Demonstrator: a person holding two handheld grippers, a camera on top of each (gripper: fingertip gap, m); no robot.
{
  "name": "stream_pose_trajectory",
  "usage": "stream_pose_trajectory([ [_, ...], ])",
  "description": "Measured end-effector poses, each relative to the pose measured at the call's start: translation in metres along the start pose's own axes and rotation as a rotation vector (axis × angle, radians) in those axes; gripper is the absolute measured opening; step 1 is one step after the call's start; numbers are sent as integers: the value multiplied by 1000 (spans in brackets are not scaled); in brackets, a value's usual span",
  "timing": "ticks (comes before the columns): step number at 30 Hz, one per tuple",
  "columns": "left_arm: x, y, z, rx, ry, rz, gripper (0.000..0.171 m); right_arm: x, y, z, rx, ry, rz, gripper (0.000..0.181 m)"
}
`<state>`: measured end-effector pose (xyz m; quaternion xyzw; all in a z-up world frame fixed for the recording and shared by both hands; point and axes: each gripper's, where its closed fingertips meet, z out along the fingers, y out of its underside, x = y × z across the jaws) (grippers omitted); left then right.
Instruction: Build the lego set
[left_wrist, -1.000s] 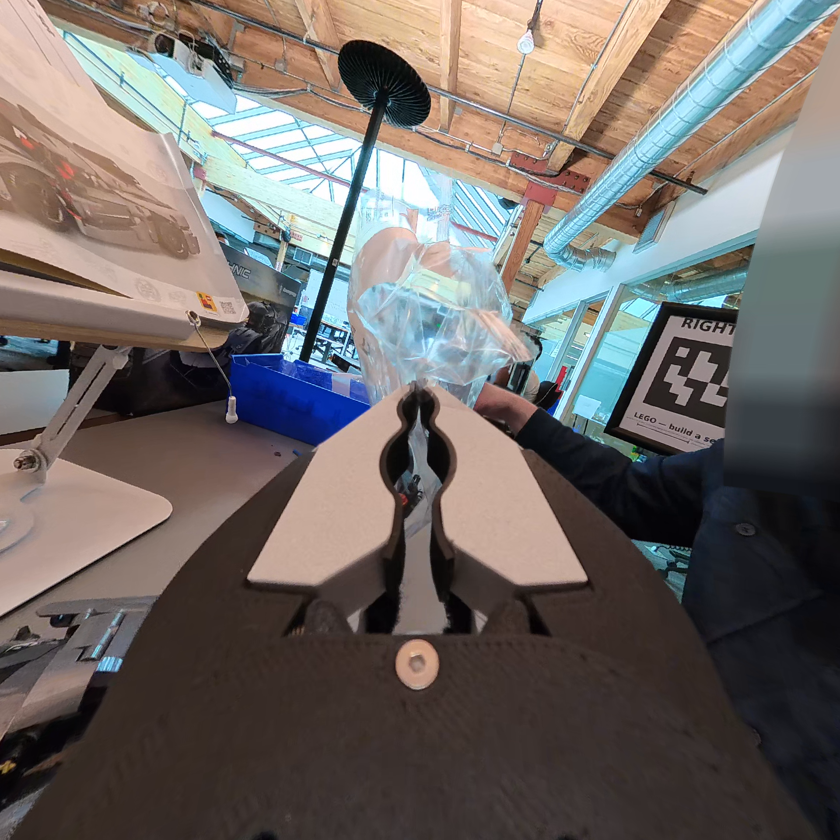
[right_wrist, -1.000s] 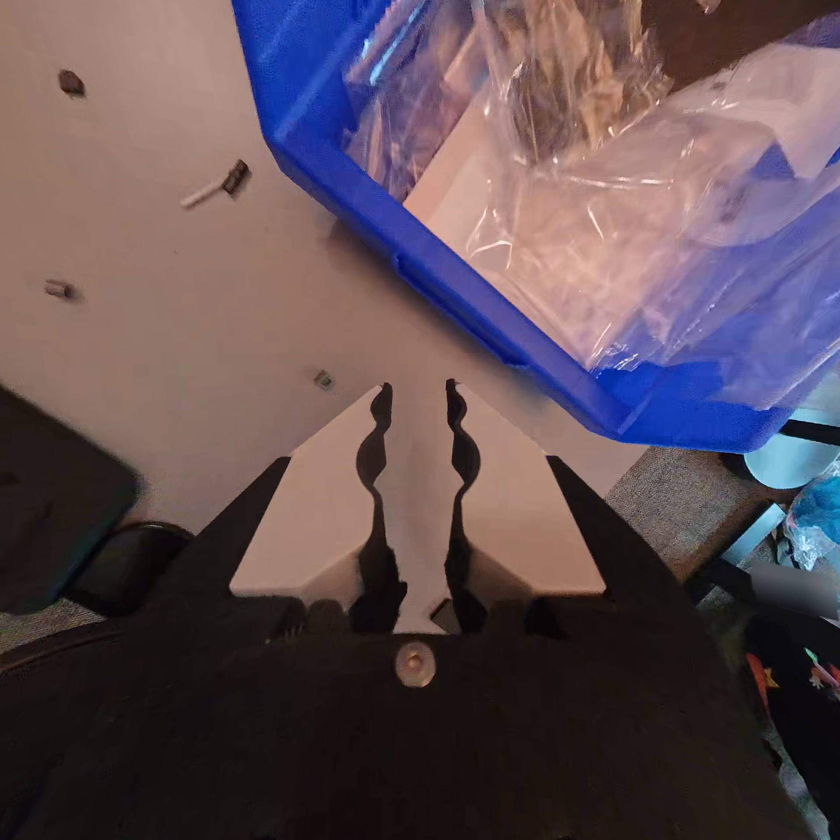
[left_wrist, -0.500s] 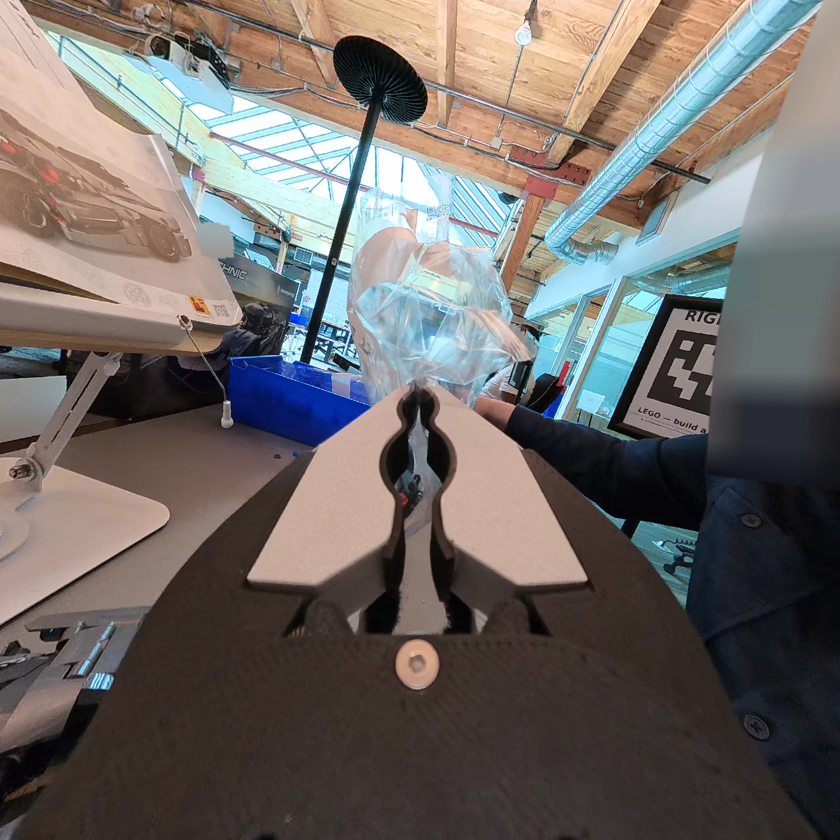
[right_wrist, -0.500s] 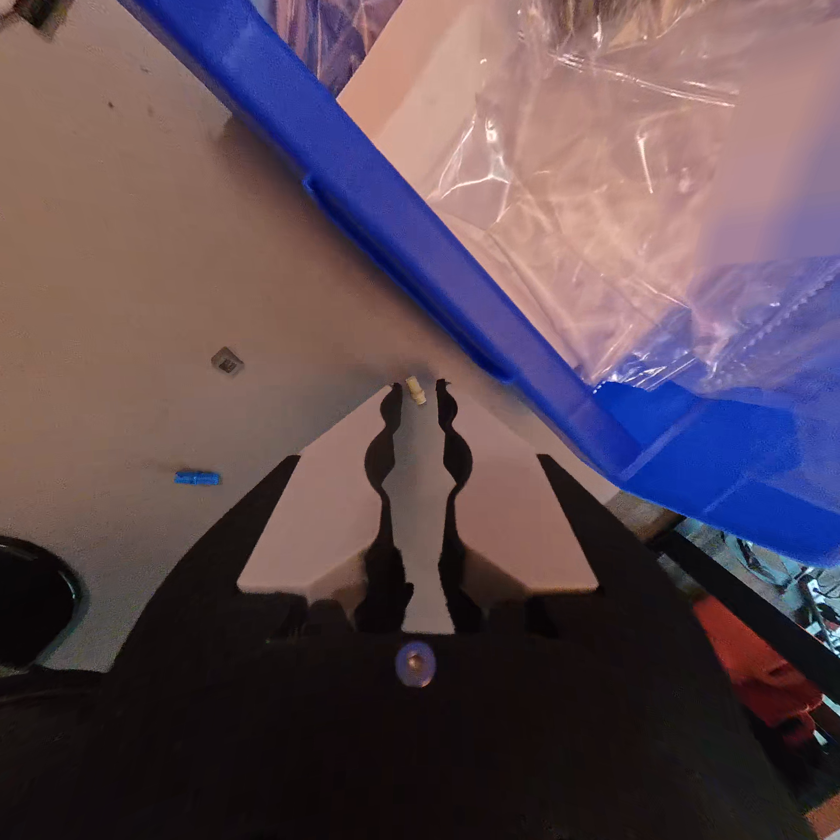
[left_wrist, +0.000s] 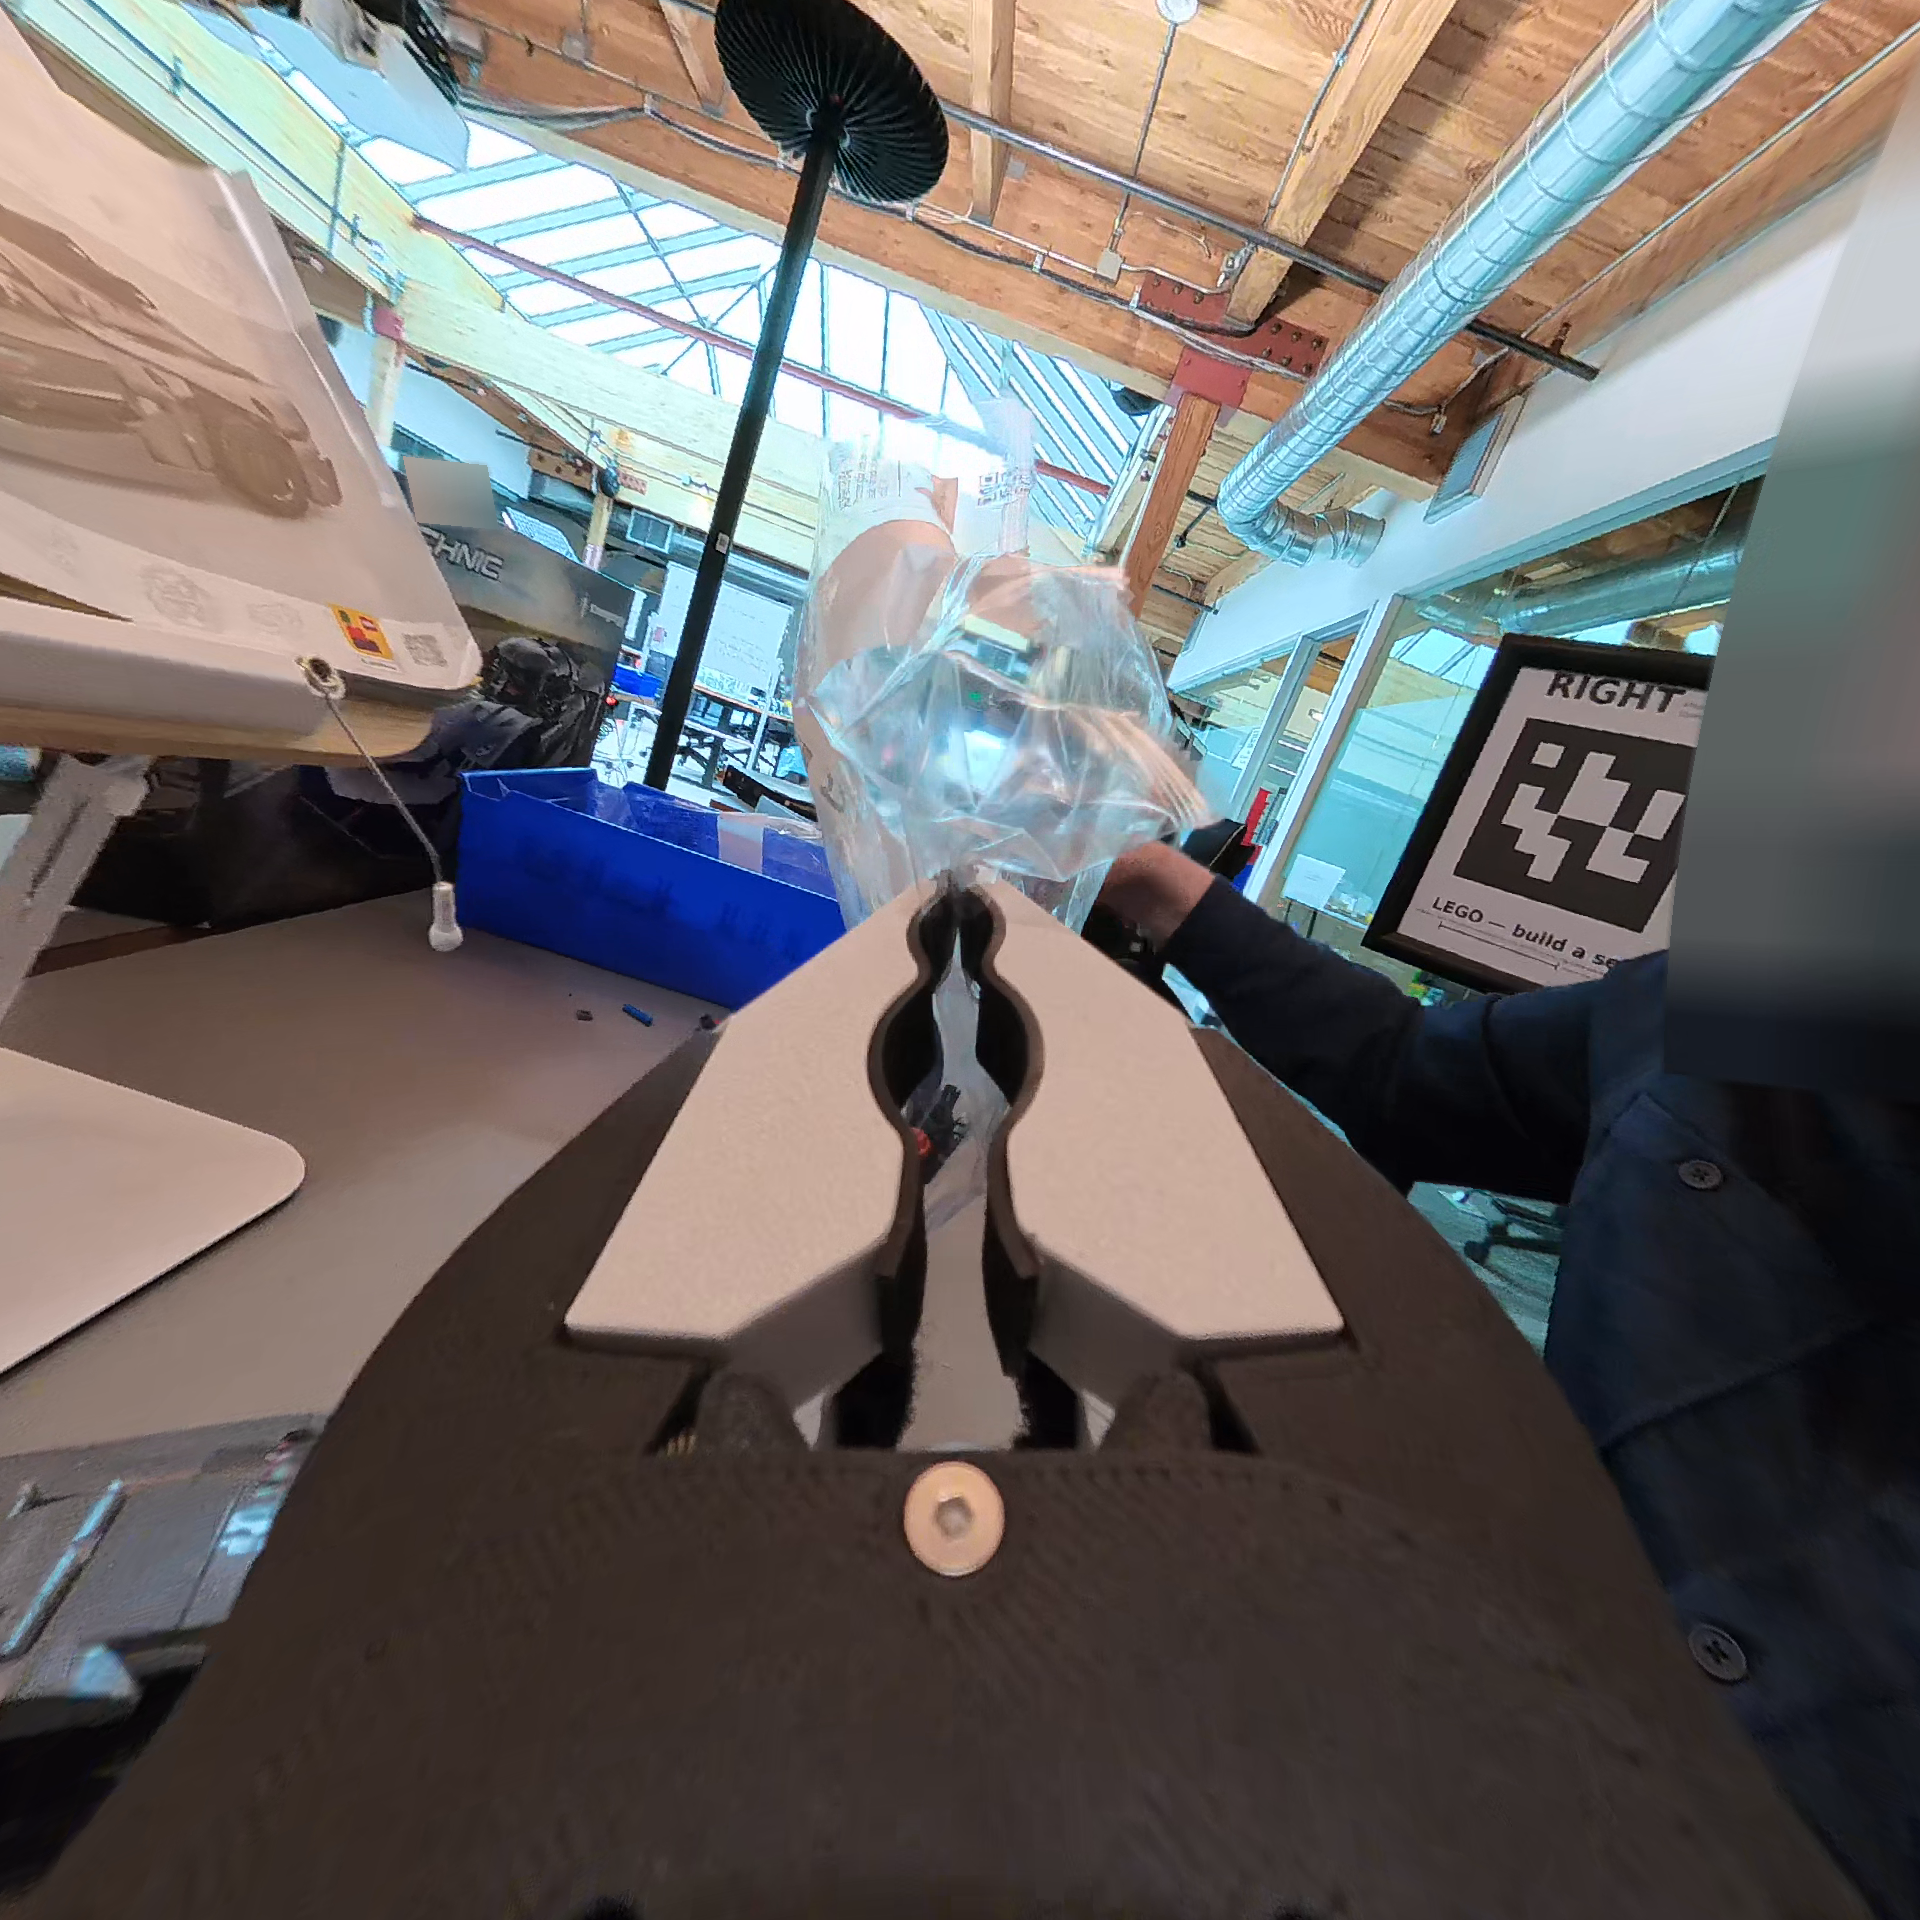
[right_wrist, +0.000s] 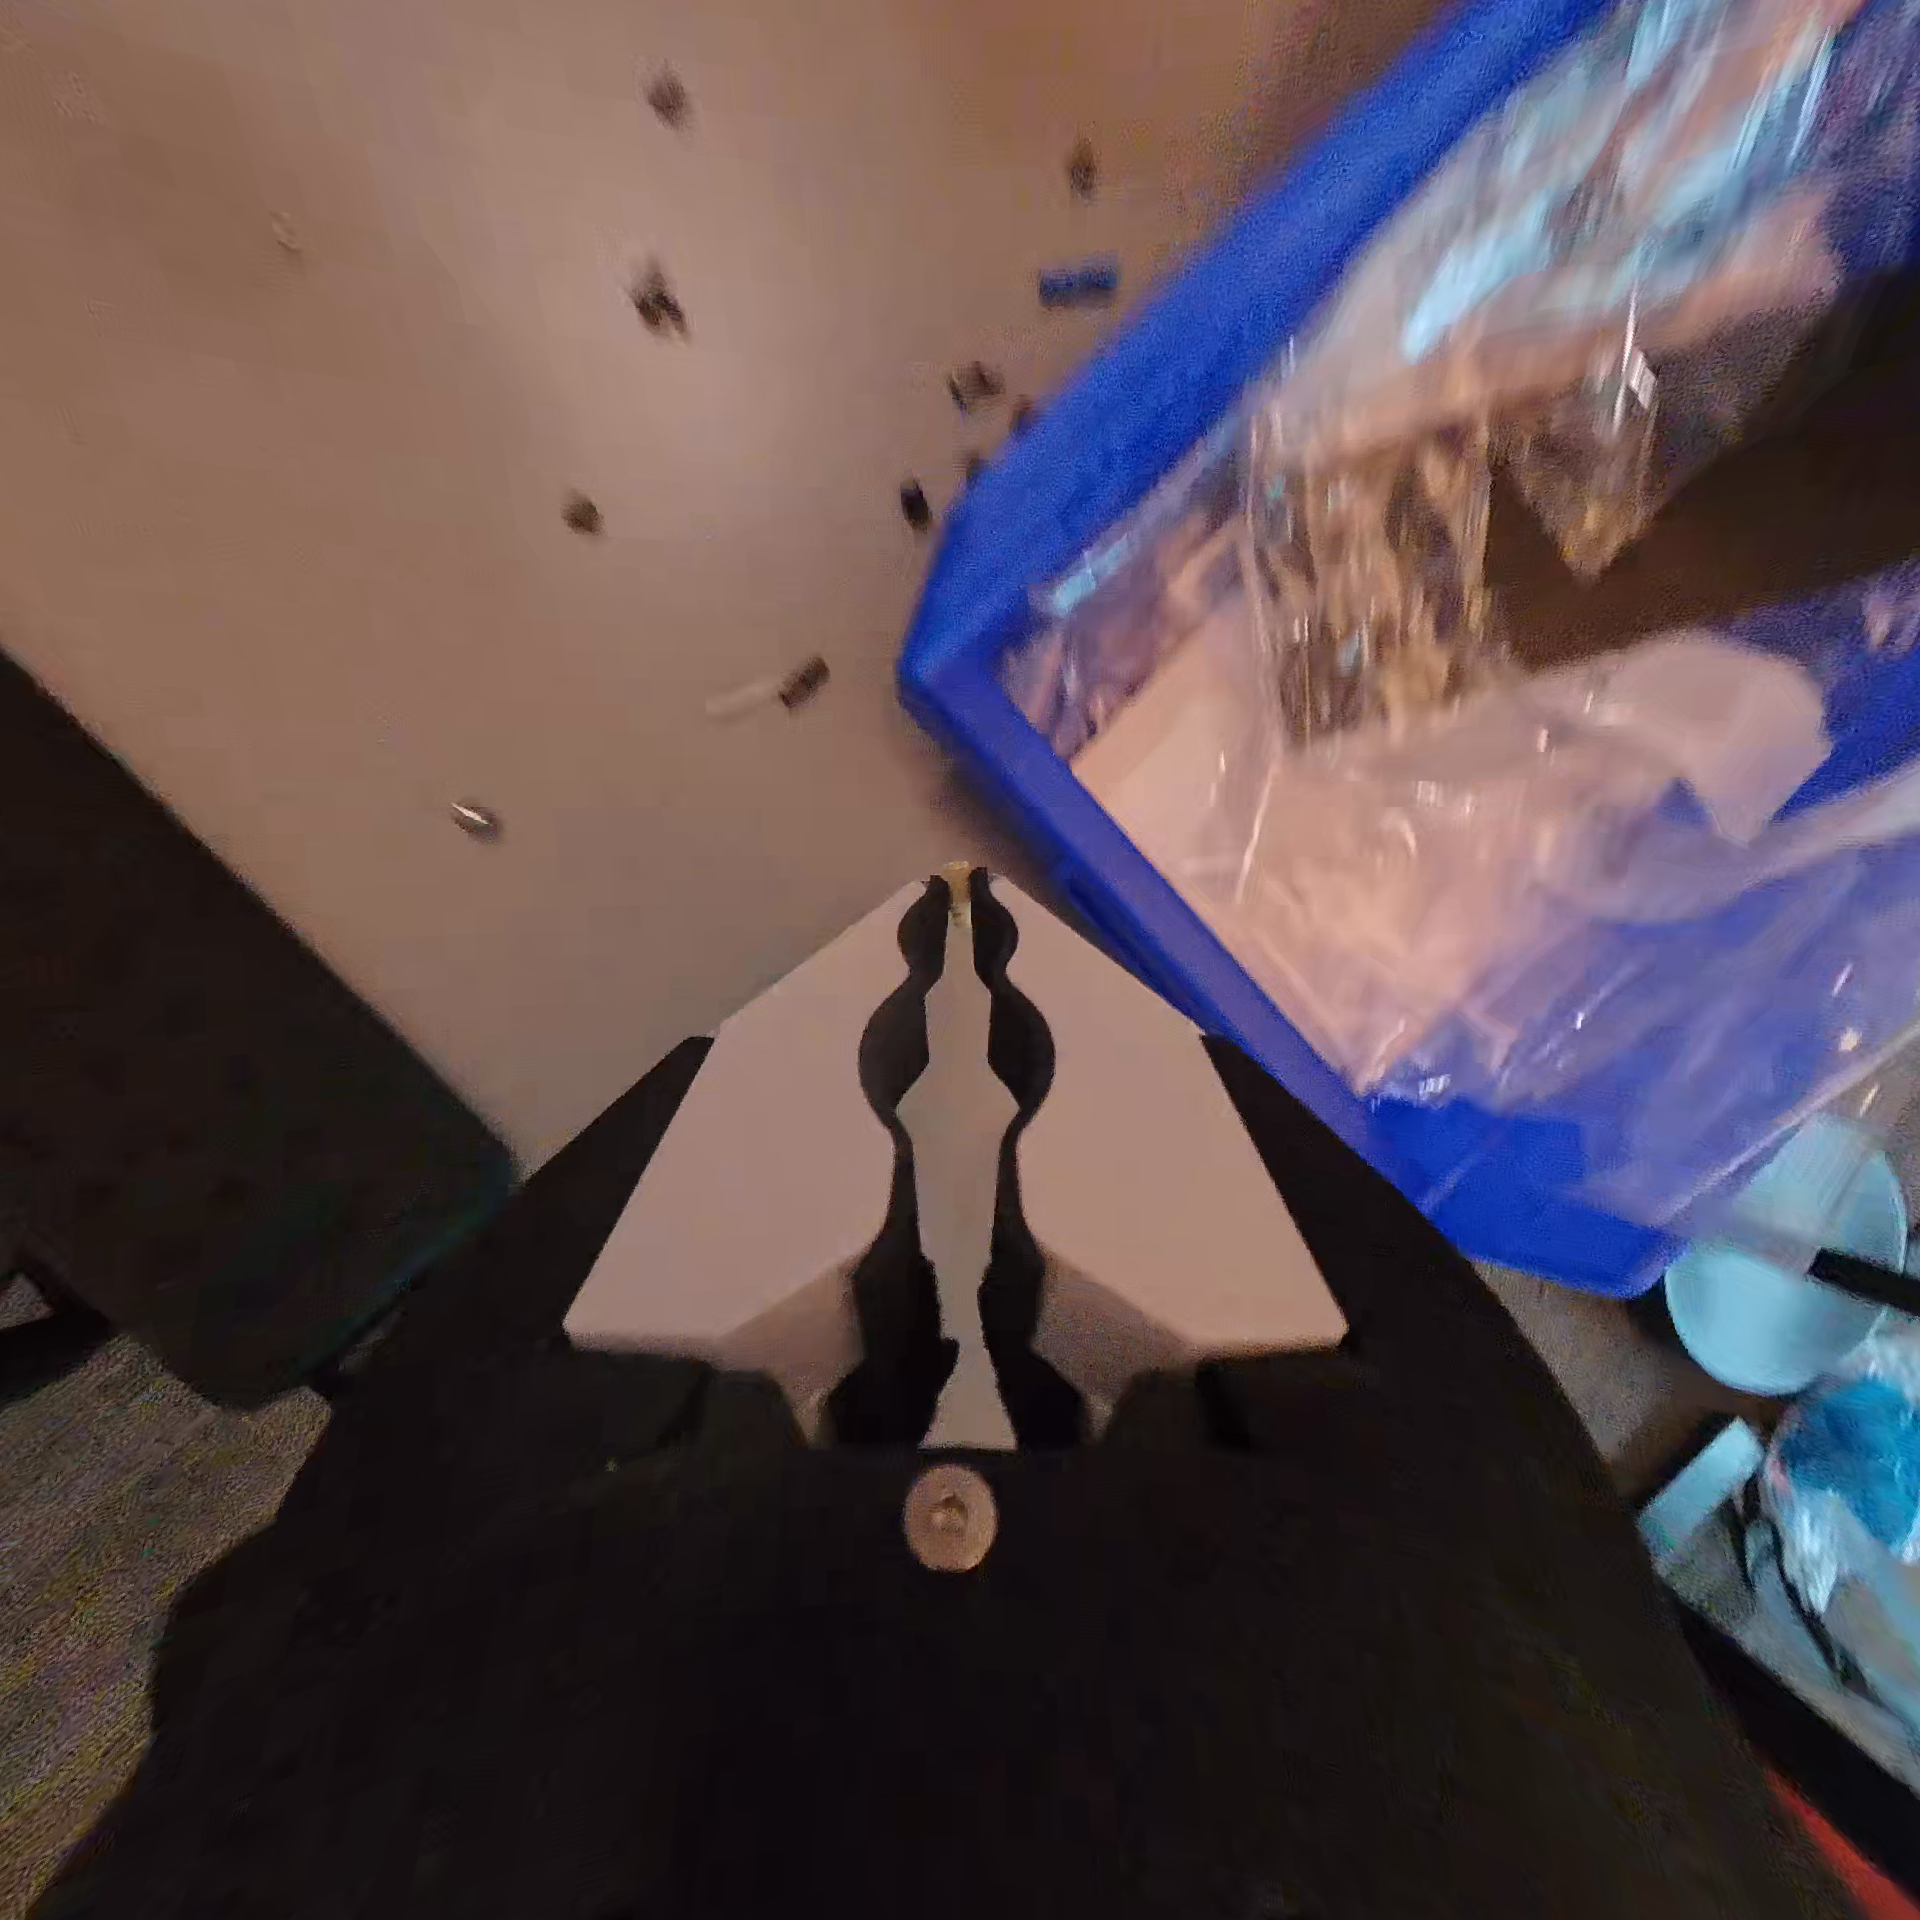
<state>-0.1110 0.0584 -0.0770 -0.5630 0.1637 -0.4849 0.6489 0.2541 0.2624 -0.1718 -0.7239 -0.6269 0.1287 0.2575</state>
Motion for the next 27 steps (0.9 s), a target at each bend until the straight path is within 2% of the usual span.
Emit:
stream_pose_trajectory([
  [2, 1, 5, 9, -9, 14, -3, 0, -27, -66, -22, 172, -2, -77, 2],
  [5, 7, 8, 20, 1, 48, -7, 0, -76, -146, -47, 372, -114, -183, 2],
  [7, 12, 10, 26, 2, 67, -4, 0, -100, -181, -53, 425, -150, -260, 2],
  [11, 15, 15, 30, -13, 86, -4, 0, -135, -228, -55, 495, -247, -325, 1],
  [15, 15, 17, 32, -19, 95, -10, 0, -151, -249, -29, 429, -251, -370, 2],
  [16, 16, 17, 32, -20, 97, -10, 0, -155, -253, -23, 421, -263, -366, 5],
  [17, 16, 17, 32, -19, 98, -11, 0, -155, -257, -20, 417, -256, -361, 18],
  [18, 16, 16, 31, -18, 97, -11, 0, -152, -261, -20, 426, -242, -356, 28],
  [20, 14, 15, 29, -11, 88, -11, 0, -143, -266, -29, 475, -229, -334, 24],
  [24, 11, 9, 26, 12, 77, -14, 0, -102, -257, -35, 495, -155, -252, 23],
  [27, 9, 9, 25, 12, 72, -16, 0, -43, -236, -16, 402, 33, -191, 14],
])
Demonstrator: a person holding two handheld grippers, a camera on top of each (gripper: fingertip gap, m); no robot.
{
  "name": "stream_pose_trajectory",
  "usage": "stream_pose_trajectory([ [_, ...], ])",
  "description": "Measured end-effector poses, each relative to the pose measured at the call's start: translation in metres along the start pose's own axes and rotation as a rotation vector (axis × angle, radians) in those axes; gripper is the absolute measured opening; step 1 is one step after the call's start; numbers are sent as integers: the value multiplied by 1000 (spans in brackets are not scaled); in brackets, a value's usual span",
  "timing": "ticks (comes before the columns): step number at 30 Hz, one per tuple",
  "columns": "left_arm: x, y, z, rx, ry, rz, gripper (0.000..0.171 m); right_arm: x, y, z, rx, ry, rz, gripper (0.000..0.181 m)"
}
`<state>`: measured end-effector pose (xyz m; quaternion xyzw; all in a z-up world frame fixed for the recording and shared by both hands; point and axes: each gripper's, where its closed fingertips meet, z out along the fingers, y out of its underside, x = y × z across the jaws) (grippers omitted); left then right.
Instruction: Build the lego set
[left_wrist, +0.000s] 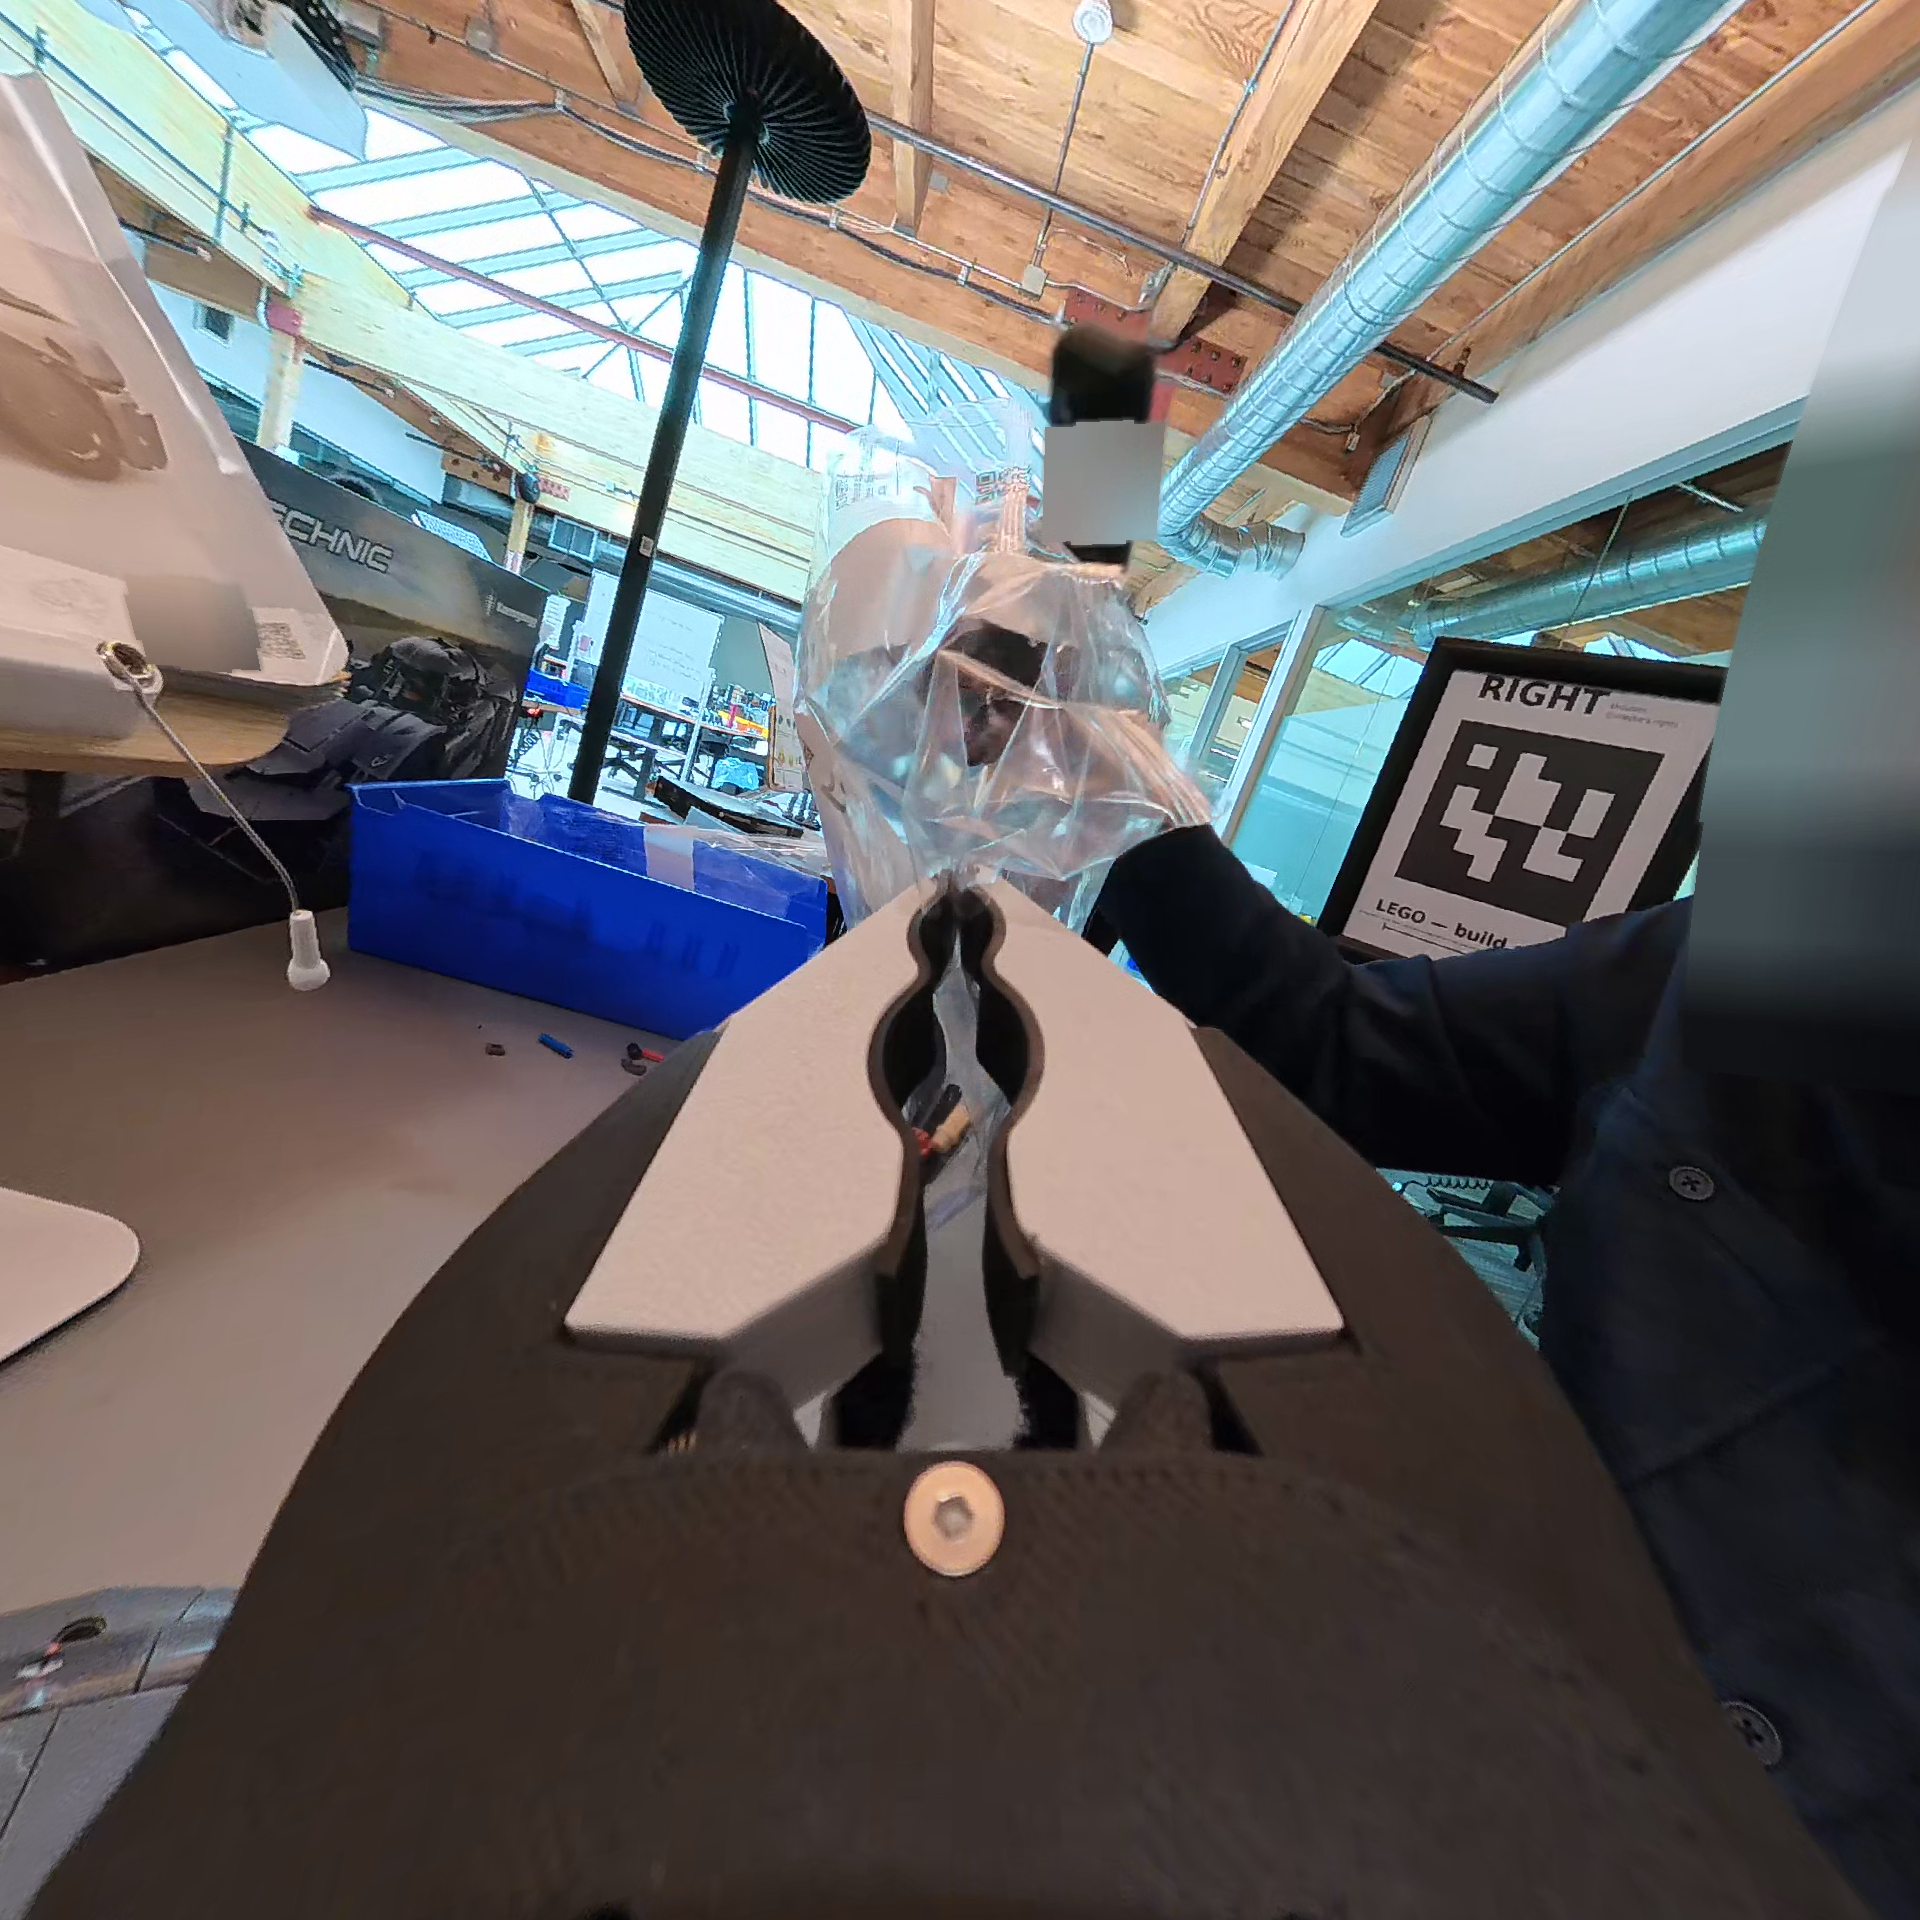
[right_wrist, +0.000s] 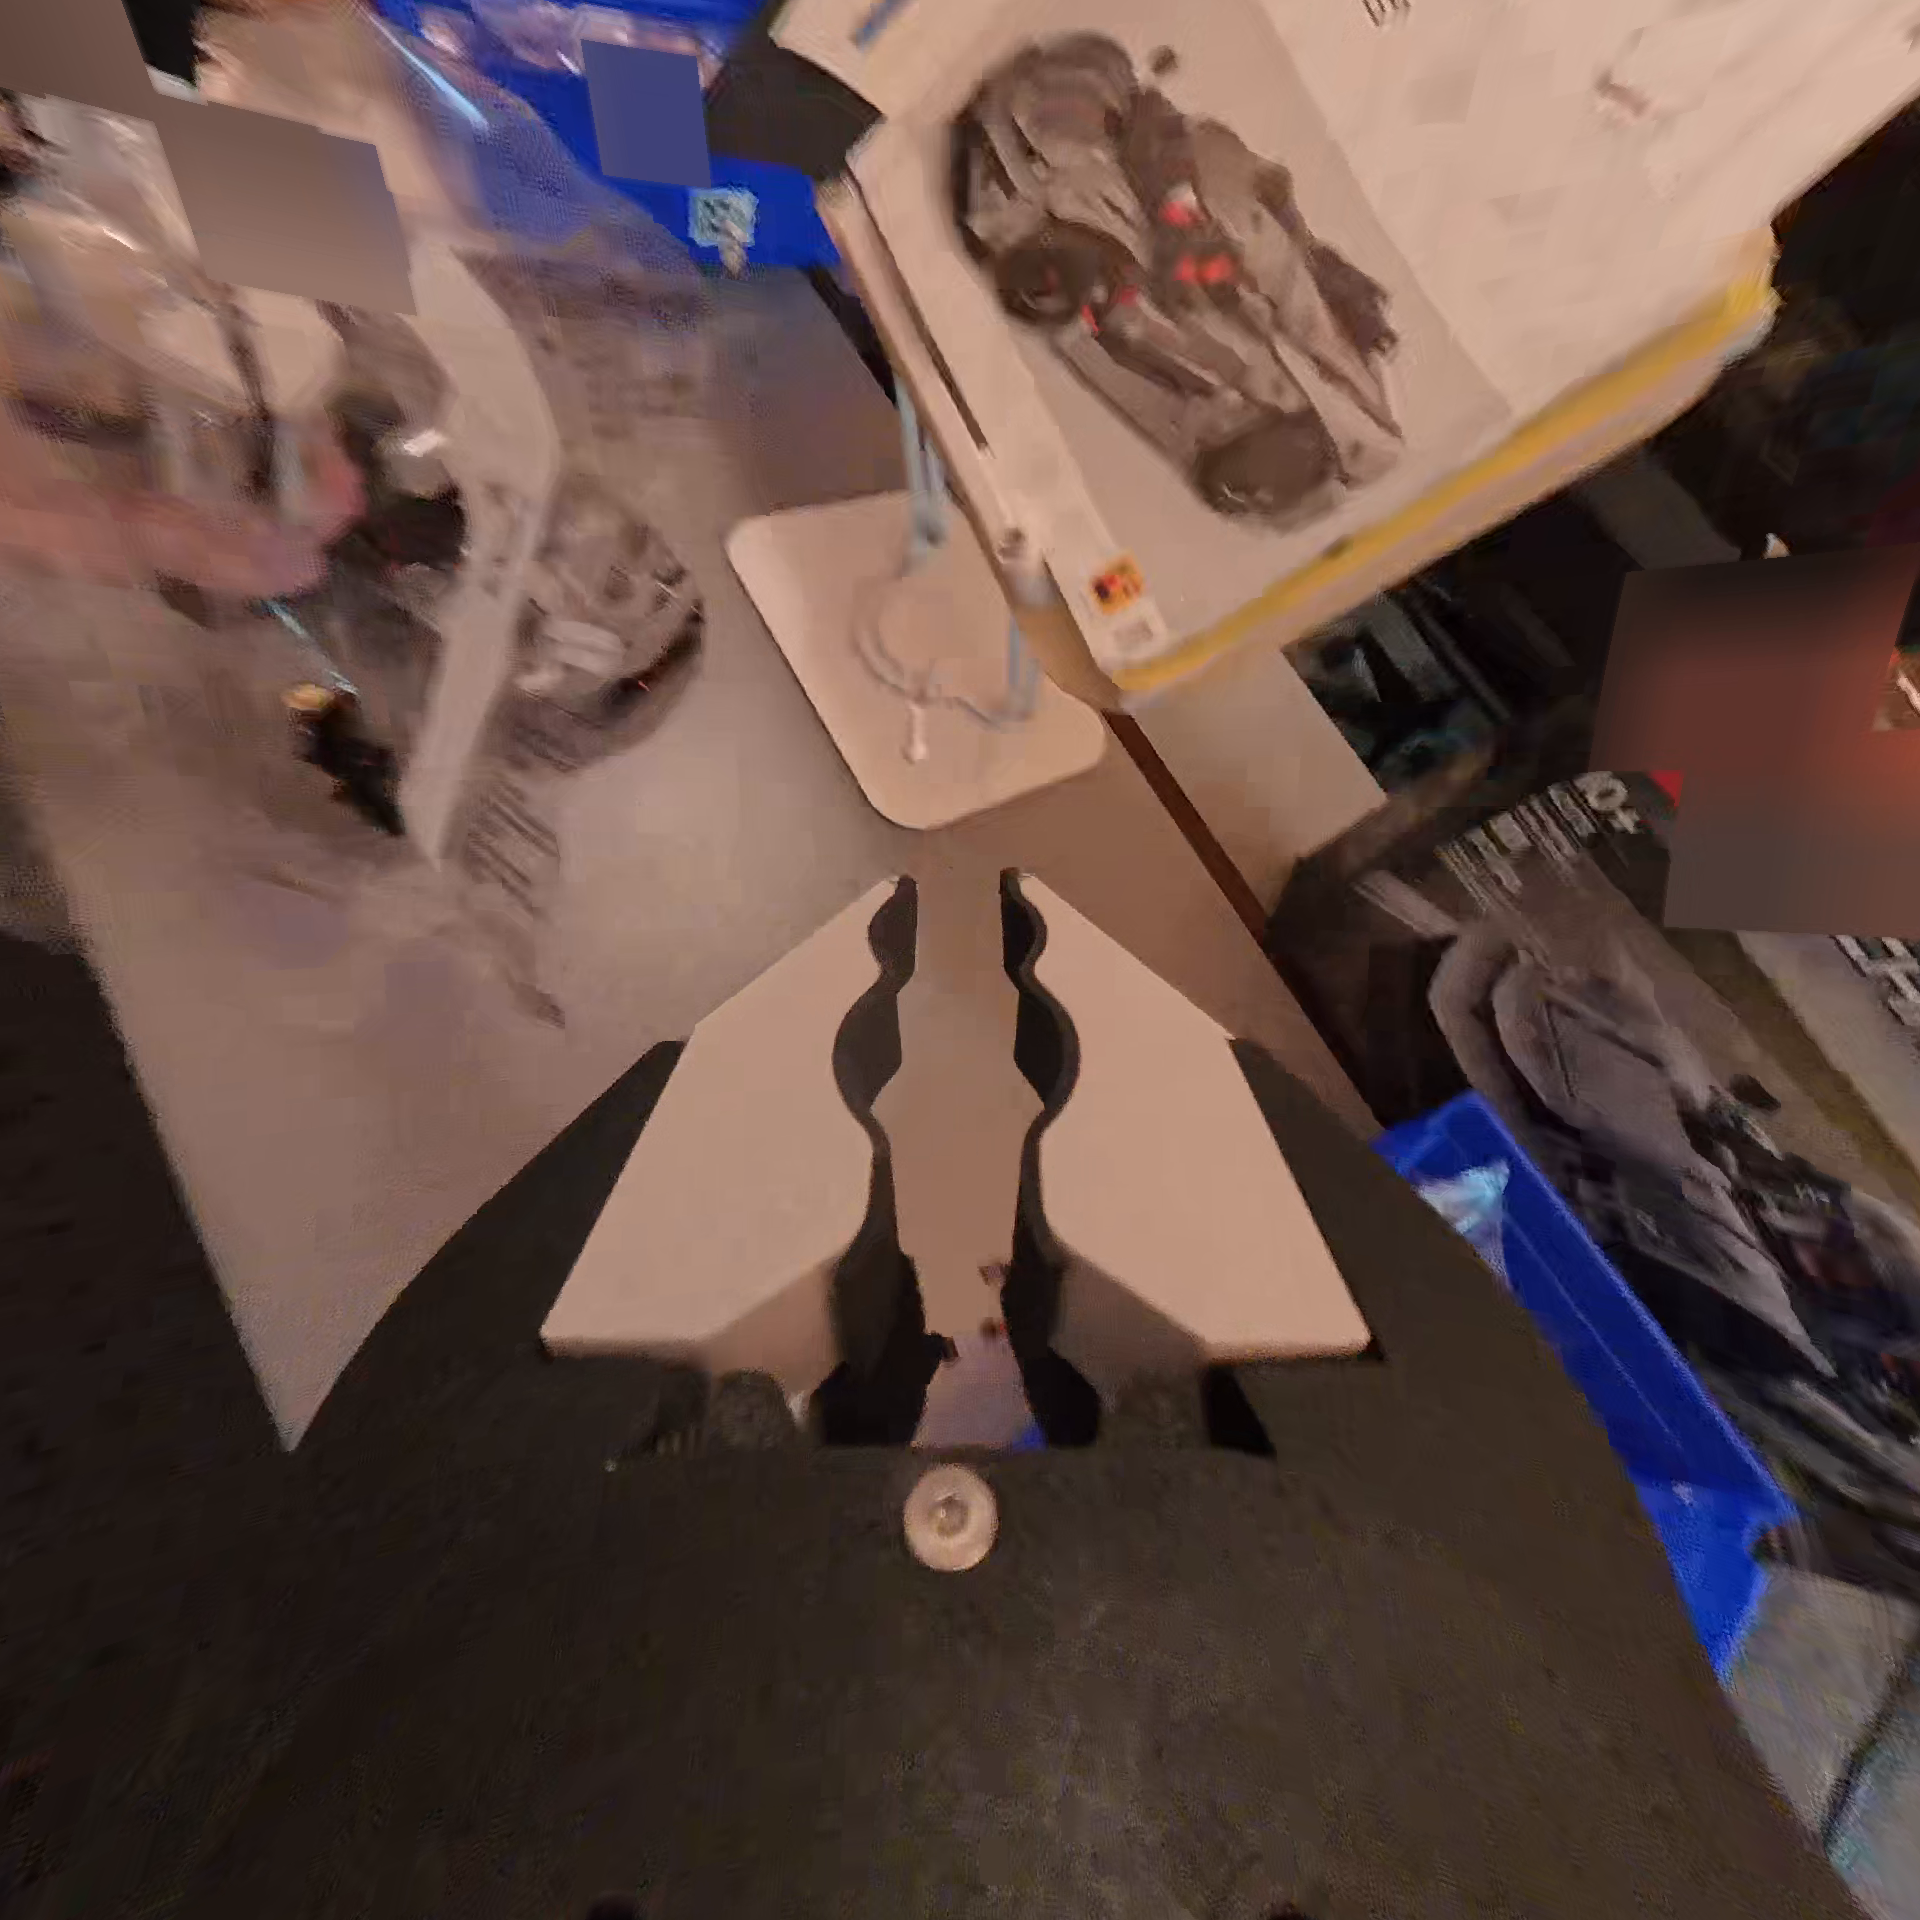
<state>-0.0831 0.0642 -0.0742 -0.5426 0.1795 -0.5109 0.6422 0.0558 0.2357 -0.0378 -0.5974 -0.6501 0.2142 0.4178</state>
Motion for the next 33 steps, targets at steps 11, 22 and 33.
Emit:
stream_pose_trajectory([
  [11, -3, -9, -8, 28, -18, 14, 0, 45, 193, 108, -797, -26, -30, 37],
  [22, -5, -9, -7, 18, -12, 13, 0, 45, 232, 122, -1061, -139, -88, 39],
  [33, -5, -9, -8, 18, -12, 14, 0, 43, 231, 128, -1058, -209, -34, 22],
])
